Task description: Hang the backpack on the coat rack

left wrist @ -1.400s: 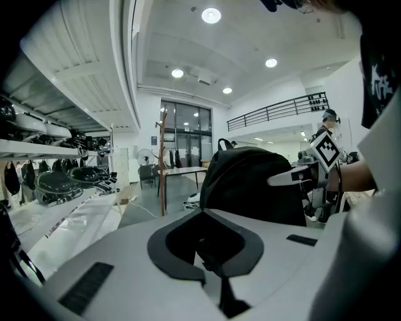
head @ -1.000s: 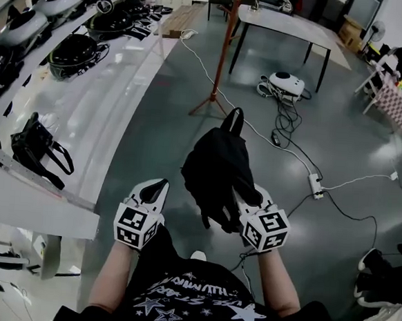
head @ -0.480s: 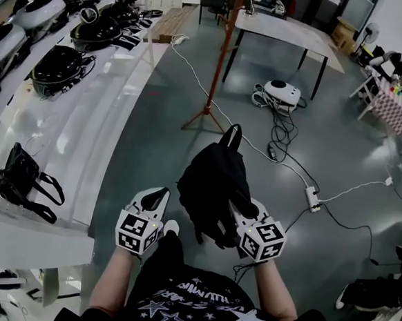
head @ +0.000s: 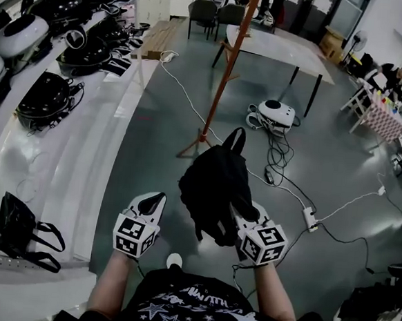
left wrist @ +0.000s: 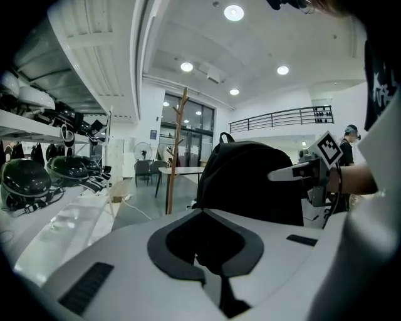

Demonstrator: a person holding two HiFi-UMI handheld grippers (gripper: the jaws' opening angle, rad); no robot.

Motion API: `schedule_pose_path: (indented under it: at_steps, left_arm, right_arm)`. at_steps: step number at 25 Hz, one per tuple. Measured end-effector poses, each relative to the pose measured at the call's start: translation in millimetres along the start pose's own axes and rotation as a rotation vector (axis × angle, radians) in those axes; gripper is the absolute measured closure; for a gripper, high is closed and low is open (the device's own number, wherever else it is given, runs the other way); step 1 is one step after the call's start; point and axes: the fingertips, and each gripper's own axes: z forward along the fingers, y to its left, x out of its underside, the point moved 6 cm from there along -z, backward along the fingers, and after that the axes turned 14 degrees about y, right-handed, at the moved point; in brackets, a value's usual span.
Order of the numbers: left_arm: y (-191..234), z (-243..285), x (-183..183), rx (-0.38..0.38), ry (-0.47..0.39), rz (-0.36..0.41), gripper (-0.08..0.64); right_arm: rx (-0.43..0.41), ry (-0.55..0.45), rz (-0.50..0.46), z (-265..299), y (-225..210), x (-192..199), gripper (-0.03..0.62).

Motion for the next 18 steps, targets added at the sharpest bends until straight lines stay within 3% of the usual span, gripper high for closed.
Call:
schedule_pose_path:
  at_steps: [10,18]
  left_arm:
    - [75.1,38.0,-26.3,0.016,0.006,-0.021,0.54]
    - [111.2,98.8,-59.3,-0.032,0.027,-0.034,0.54]
  right_arm:
    - [-0.018,-0.06,0.032,74.4,-17.7,-71.5,0.54]
    - [-0.082,-0.007,0.017,159.0,-68.5,-95.6,0.54]
